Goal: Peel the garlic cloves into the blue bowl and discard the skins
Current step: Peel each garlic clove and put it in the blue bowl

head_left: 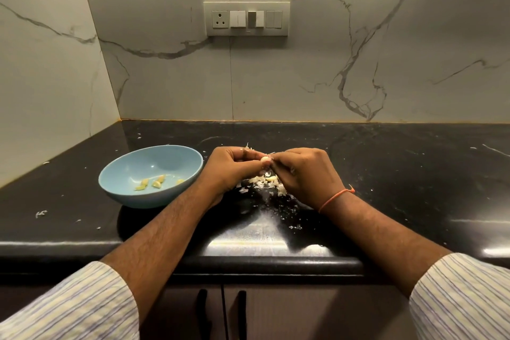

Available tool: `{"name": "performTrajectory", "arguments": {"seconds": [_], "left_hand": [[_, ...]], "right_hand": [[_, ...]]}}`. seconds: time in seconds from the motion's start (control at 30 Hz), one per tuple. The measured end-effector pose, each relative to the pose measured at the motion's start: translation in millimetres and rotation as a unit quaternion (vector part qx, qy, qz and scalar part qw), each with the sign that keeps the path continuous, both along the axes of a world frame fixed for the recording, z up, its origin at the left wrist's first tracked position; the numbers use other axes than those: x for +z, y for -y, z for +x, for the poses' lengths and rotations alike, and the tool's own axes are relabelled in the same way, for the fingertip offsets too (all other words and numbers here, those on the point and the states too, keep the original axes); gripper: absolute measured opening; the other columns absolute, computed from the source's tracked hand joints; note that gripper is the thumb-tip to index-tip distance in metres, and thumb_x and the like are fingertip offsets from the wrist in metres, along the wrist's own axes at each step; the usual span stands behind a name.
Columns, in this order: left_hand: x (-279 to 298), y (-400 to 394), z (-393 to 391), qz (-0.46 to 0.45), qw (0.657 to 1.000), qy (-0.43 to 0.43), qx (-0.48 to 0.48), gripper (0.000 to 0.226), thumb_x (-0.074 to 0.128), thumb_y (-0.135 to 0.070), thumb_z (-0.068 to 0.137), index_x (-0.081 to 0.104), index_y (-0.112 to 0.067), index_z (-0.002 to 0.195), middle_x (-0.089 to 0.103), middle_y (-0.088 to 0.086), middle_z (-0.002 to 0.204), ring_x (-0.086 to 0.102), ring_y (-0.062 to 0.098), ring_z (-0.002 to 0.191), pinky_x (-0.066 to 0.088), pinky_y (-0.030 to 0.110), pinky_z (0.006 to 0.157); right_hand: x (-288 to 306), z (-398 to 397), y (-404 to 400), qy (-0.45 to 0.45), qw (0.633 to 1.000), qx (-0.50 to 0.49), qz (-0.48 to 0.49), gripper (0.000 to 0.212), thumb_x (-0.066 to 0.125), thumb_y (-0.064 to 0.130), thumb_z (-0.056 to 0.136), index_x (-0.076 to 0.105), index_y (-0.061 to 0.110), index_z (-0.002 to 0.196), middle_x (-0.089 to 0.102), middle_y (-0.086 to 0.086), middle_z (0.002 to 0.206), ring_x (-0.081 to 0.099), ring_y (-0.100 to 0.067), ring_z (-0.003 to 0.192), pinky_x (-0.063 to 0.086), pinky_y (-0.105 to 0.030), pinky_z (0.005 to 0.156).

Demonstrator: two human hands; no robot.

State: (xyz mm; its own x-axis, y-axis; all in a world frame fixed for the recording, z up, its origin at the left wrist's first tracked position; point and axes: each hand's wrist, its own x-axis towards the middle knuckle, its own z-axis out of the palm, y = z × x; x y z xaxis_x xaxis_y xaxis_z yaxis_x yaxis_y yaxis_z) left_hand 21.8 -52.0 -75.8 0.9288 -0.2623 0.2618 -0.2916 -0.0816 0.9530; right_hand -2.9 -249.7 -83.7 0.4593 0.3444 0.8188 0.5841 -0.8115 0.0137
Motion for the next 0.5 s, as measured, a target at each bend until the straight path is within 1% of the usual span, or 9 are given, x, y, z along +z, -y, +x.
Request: {"name": "performTrajectory", "arguments": {"seconds": [0.1,0.13,0.2,0.3,0.4,0.5], "left_hand": [[0.2,0.6,0.2,0.032,0.999,0.017,-0.008,0.015,0.084,-0.016,0.089,0.083,-0.013,0.103,0.082,0.004,0.088,0.076,0.008,0.081,0.063,0.023,0.082],[0.1,0.7,0.2,0.036,0.999,0.023,-0.011,0.015,0.083,-0.018,0.09,0.083,-0.014,0.104,0.082,0.003,0.088,0.075,0.008,0.081,0.063,0.024,0.082],[-1.0,0.6,0.2,0.038,0.998,0.041,-0.009,0.018,0.084,-0.022,0.09,0.083,-0.016,0.107,0.082,0.003,0.089,0.076,0.011,0.082,0.064,0.028,0.082],[-2.5,-0.5,2.6,0.037,0.997,0.073,0.015,0.019,0.083,-0.025,0.09,0.082,-0.019,0.108,0.082,0.003,0.089,0.077,0.017,0.082,0.066,0.034,0.081],[-2.8,-0.4,3.8,0.061,0.992,0.107,0.023,0.011,0.081,-0.02,0.092,0.083,-0.023,0.103,0.082,0.002,0.084,0.074,0.016,0.074,0.065,0.037,0.077],[-4.5,-0.2,5.4,0.084,0.985,0.145,0.026,0.012,0.081,-0.018,0.093,0.082,-0.02,0.105,0.081,0.001,0.081,0.072,0.012,0.068,0.065,0.037,0.074]], "right_hand": [[2.3,1.8,3.9,-0.045,0.998,-0.008,0.037,0.02,0.067,0.03,0.097,0.081,0.017,0.09,0.074,0.002,0.071,0.066,-0.019,0.061,0.045,-0.027,0.056],[2.7,2.4,5.1,-0.056,0.997,-0.01,0.049,0.018,0.069,0.029,0.097,0.082,0.018,0.091,0.074,0.003,0.071,0.066,-0.017,0.061,0.045,-0.027,0.057],[2.7,3.1,6.8,-0.078,0.994,-0.008,0.074,0.014,0.071,0.027,0.096,0.083,0.018,0.094,0.077,0.004,0.075,0.068,-0.014,0.064,0.053,-0.03,0.06],[2.9,3.1,8.9,-0.154,0.977,0.025,0.146,0.013,0.073,0.024,0.098,0.083,0.015,0.101,0.08,0.005,0.083,0.074,-0.01,0.072,0.061,-0.036,0.069],[3.2,4.4,11.5,-0.232,0.949,0.04,0.211,0.011,0.074,0.021,0.098,0.083,0.016,0.102,0.08,0.007,0.082,0.076,-0.01,0.074,0.064,-0.038,0.074],[3.7,5.7,12.8,-0.282,0.924,0.054,0.254,0.01,0.074,0.022,0.098,0.083,0.018,0.098,0.08,0.007,0.08,0.077,-0.01,0.073,0.065,-0.034,0.074]]}}
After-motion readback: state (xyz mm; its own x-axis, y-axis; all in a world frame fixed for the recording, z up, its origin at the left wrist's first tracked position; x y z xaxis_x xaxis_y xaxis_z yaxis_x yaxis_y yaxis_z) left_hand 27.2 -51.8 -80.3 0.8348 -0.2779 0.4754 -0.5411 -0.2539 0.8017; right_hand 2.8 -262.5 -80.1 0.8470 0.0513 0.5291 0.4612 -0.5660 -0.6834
